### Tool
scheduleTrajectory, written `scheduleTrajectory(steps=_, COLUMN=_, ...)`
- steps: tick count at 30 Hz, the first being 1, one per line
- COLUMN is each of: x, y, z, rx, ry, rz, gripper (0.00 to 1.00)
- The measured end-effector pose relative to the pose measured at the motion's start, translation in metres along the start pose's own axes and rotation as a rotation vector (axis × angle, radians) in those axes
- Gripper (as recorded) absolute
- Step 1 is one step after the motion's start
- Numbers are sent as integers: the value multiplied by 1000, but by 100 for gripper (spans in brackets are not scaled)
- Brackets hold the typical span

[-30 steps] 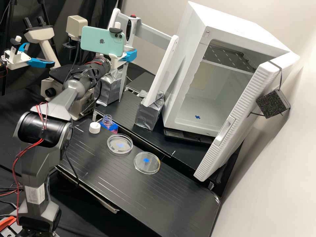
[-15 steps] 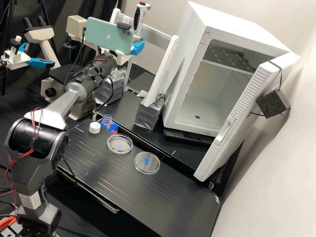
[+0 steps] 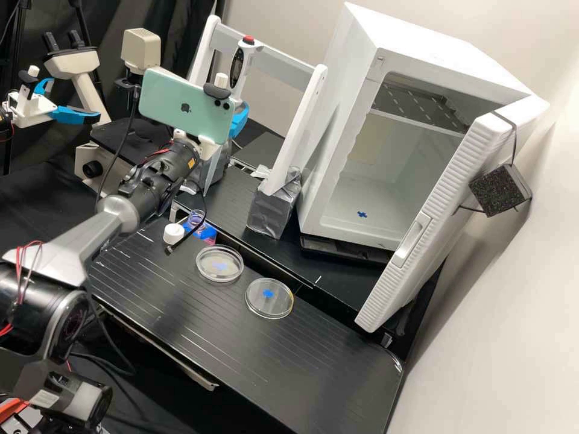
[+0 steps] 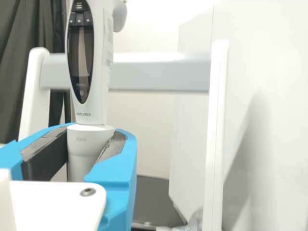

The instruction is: Use the pipette

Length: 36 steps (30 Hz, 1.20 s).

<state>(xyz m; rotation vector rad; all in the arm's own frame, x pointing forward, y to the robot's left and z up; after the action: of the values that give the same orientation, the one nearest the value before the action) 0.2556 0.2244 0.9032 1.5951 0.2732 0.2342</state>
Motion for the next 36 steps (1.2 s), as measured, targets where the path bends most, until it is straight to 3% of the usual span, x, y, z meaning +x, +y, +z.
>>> scheduleTrajectory(steps=13, x=-12, y=-17, z=22, rx=16, ry=-35, rz=14, gripper=0)
scheduleTrajectory(steps=29, x=-13, y=-23, z=24, rx=36, ry=-20, rz=22, gripper=0)
scheduleTrajectory(steps=36, x=-9, y=-33, z=23, rx=20, ry=-23, rz=6, gripper=0)
